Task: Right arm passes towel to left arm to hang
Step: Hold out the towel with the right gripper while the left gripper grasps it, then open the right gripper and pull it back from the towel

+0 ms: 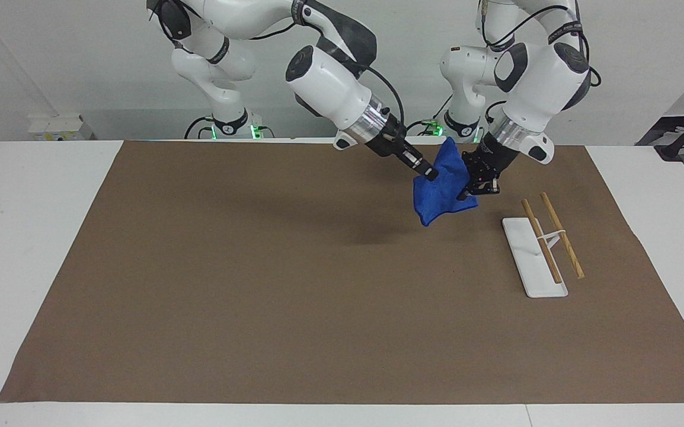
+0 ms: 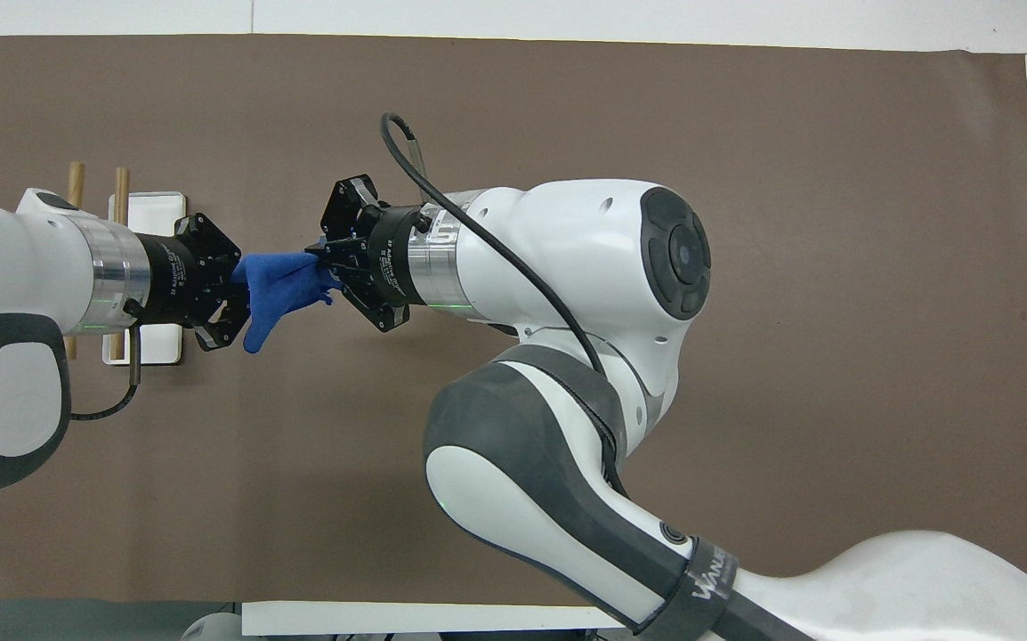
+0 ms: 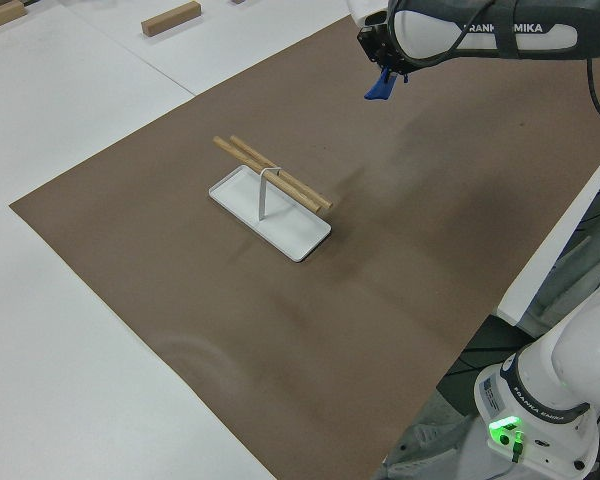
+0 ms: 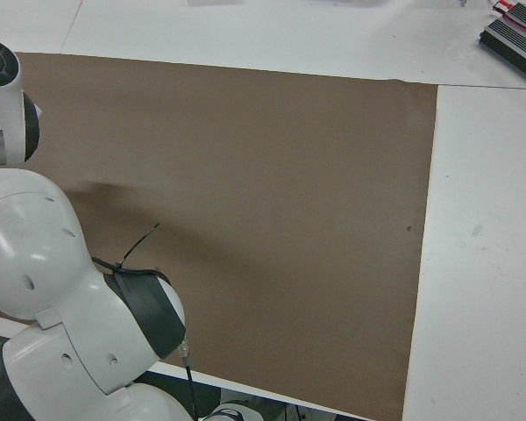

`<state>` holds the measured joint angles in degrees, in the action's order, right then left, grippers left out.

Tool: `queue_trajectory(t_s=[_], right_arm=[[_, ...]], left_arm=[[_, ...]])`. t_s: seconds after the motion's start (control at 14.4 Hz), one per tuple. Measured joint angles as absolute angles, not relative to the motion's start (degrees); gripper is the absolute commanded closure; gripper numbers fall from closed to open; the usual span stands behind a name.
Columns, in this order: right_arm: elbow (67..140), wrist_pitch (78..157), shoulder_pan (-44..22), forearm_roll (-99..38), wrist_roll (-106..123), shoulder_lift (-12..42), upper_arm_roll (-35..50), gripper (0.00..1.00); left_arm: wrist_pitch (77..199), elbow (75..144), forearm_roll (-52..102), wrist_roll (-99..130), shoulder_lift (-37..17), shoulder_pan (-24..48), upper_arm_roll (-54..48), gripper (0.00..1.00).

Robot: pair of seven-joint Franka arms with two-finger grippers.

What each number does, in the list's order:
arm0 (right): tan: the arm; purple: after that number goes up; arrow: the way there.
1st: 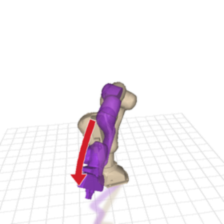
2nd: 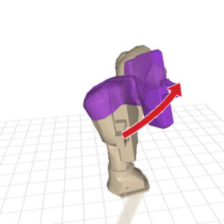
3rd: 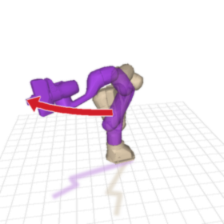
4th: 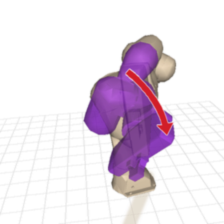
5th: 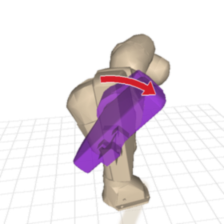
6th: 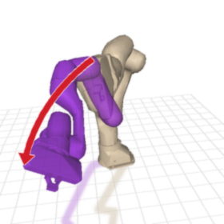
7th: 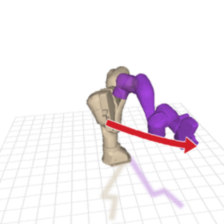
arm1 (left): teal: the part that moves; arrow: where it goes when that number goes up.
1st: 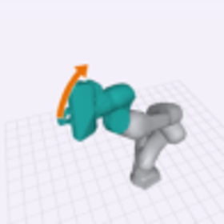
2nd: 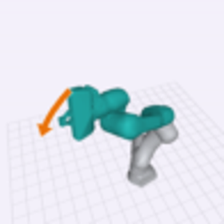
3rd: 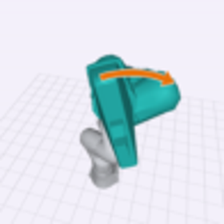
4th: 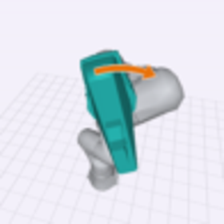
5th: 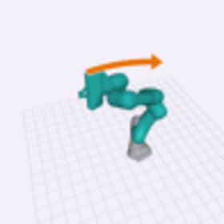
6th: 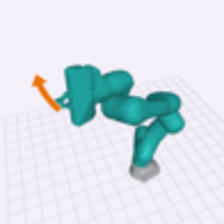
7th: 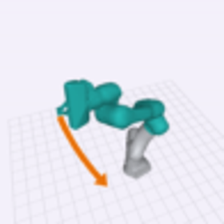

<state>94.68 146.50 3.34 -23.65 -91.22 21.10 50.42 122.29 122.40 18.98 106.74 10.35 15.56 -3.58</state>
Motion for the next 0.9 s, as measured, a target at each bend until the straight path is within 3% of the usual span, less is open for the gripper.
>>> queue_trajectory(t_s=[0.07,0.14,0.21,0.28,0.35,0.9], right_arm=[[94.68,146.49,3.34,-23.65,-91.22,21.10,50.43,1.00],[94.68,146.49,3.34,-23.65,-91.22,21.11,50.43,0.91],[94.68,146.48,3.34,-23.65,-91.22,21.12,50.43,0.60],[94.68,146.45,3.36,-23.65,-91.22,21.13,50.43,0.04],[94.68,146.43,3.40,-23.65,-91.22,21.17,50.43,0.00],[97.23,146.20,3.74,-23.32,-75.57,20.15,47.75,0.00]], left_arm=[[122.31,122.41,18.98,106.74,10.35,15.56,-3.58,1.00],[122.31,122.41,18.98,106.68,10.35,15.56,-3.59,1.00],[122.32,122.41,18.98,106.57,10.35,15.56,-3.58,1.00],[122.32,122.42,18.98,106.47,10.35,15.56,-3.59,1.00],[122.32,122.42,18.98,106.40,10.35,15.56,-3.59,1.00],[126.57,122.51,18.98,93.58,10.13,13.76,-3.04,1.00]])
